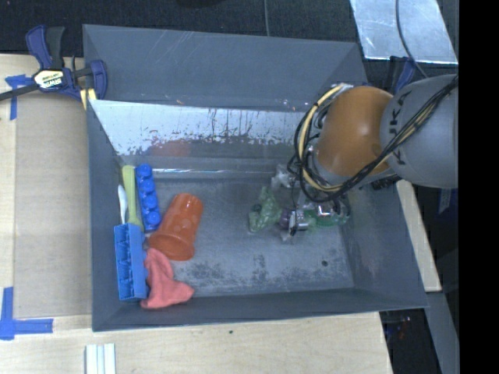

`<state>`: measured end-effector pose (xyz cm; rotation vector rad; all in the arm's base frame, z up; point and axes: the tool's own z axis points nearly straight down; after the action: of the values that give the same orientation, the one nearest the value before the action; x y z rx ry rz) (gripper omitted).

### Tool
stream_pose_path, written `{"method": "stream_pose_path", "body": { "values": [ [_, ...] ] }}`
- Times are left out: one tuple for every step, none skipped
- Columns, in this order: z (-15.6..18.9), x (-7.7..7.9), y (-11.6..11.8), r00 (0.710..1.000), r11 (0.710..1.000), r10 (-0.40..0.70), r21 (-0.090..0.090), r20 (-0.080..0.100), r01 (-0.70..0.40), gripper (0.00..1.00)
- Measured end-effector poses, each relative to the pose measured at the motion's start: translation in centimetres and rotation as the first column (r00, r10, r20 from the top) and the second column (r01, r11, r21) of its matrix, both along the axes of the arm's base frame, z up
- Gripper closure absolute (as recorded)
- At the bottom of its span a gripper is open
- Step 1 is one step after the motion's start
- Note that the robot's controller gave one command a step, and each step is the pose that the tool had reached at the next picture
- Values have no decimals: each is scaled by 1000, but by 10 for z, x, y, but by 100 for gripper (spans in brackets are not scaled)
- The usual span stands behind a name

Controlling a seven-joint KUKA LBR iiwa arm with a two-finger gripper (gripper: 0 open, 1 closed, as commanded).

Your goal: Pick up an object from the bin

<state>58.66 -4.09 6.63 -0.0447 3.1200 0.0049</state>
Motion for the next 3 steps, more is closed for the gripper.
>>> {"method": "stream_pose_path", "body": {
  "values": [
    [6,35,-6,942,942,336,-12,10,-336,100],
    [6,35,-6,942,942,335,-12,10,-335,100],
    [31,31,-8,931,931,365,-7,-3,-365,100]
  ]
}}
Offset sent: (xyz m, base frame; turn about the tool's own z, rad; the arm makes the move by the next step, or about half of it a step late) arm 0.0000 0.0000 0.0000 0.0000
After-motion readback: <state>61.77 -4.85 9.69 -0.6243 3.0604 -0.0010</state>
